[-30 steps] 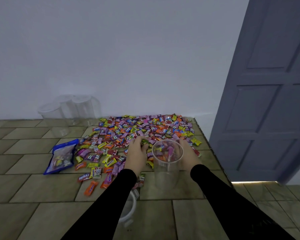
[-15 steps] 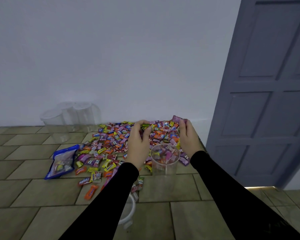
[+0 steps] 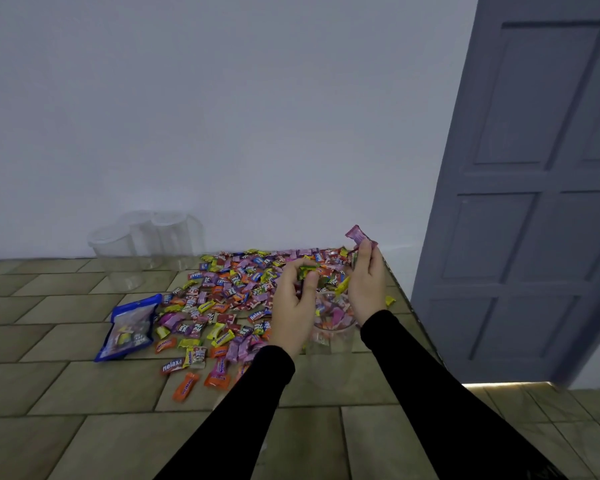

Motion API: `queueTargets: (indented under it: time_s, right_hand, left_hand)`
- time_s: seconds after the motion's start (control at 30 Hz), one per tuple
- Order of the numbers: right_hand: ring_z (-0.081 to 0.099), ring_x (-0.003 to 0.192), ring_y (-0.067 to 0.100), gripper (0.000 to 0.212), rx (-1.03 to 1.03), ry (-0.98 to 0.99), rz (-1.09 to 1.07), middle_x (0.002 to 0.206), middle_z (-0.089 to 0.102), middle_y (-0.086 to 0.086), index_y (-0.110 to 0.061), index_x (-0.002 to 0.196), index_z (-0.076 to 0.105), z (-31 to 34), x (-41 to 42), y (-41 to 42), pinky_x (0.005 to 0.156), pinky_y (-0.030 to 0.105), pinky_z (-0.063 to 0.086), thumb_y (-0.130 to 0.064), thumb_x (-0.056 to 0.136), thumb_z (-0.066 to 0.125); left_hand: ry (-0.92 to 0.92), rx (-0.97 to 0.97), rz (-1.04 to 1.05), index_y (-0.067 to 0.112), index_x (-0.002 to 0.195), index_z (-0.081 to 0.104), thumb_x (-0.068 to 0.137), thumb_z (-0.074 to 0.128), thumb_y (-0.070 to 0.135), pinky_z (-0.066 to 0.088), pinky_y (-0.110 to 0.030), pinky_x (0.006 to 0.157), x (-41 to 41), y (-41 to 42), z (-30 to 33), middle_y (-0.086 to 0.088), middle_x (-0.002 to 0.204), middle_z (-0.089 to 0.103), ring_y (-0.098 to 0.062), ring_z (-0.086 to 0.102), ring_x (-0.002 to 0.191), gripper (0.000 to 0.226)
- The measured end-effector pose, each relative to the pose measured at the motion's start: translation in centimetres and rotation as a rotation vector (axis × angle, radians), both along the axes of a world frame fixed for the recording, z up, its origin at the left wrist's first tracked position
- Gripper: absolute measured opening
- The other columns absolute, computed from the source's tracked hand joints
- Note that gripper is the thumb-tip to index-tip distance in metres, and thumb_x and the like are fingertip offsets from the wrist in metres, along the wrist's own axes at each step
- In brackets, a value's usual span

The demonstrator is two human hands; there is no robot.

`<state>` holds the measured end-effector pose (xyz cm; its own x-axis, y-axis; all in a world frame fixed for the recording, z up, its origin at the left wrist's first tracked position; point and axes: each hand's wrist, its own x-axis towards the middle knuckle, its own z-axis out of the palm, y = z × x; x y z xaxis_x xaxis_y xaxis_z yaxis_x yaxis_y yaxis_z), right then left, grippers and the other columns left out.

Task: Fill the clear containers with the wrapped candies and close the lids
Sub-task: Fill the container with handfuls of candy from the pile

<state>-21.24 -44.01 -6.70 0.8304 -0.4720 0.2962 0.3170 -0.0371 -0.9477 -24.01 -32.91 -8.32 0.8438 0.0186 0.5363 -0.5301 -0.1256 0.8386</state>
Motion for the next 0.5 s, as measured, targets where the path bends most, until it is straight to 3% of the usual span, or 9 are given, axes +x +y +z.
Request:
queueTargets:
  time_s: [0.13, 0.23, 0.33, 0.43, 0.5]
  right_hand:
    - [0.055, 0.116, 0.019, 0.058, -0.007, 0.034, -0.005, 0.115, 0.059, -0.007, -0.019, 0.123, 0.051, 0.1, -0.4, 0.8, 0.103, 0.046, 0.043, -0.064, 0.092, 0.03]
    - [0.052, 0.111, 0.012, 0.043, -0.017, 0.036, 0.011, 0.115, 0.056, -0.005, -0.017, 0.124, 0.049, 0.6, -0.8, 0.9, 0.105, 0.04, 0.042, -0.048, 0.1, 0.031]
    - [0.056, 0.107, 0.021, 0.023, 0.004, 0.04, 0.016, 0.119, 0.058, 0.009, -0.028, 0.11, 0.046, 0.7, -1.1, 0.9, 0.102, 0.042, 0.044, -0.043, 0.101, 0.031]
    - [0.055, 0.111, 0.032, 0.023, 0.011, 0.054, -0.006, 0.121, 0.056, 0.018, -0.027, 0.103, 0.048, 0.8, -1.5, 1.1, 0.098, 0.047, 0.045, -0.043, 0.101, 0.032]
    - [0.054, 0.108, 0.034, 0.023, -0.018, 0.04, -0.026, 0.117, 0.056, 0.022, -0.023, 0.102, 0.048, 1.1, -1.7, 1.1, 0.092, 0.045, 0.045, -0.04, 0.102, 0.032]
  left_hand:
    - [0.009, -0.003, -0.009, 0.038, 0.103, 0.053, 0.099, 0.051, 0.023, 0.041, -0.017, 0.064, -0.2, -0.3, -0.4, 0.015, 0.082, 0.055, 0.001, 0.052, 0.065, 0.016]
    - [0.042, -0.058, -0.028, 0.043, 0.095, 0.056, 0.091, 0.053, 0.028, 0.039, -0.024, 0.062, -0.4, -0.4, -0.3, 0.02, 0.08, 0.055, -0.008, 0.048, 0.064, 0.016]
    - [0.076, -0.102, -0.045, 0.026, 0.09, 0.058, 0.088, 0.055, 0.015, 0.037, -0.026, 0.06, -0.3, -0.4, -0.7, 0.016, 0.073, 0.053, -0.009, 0.044, 0.063, 0.011]
    - [0.099, -0.112, -0.066, 0.021, 0.082, 0.059, 0.083, 0.056, -0.001, 0.043, -0.029, 0.061, -0.4, -0.5, -1.0, 0.011, 0.073, 0.056, -0.012, 0.049, 0.065, 0.022]
    - [0.103, -0.106, -0.064, 0.018, 0.08, 0.061, 0.08, 0.056, -0.006, 0.043, -0.024, 0.059, -0.3, -0.5, -1.2, 0.008, 0.076, 0.059, -0.01, 0.049, 0.064, 0.024]
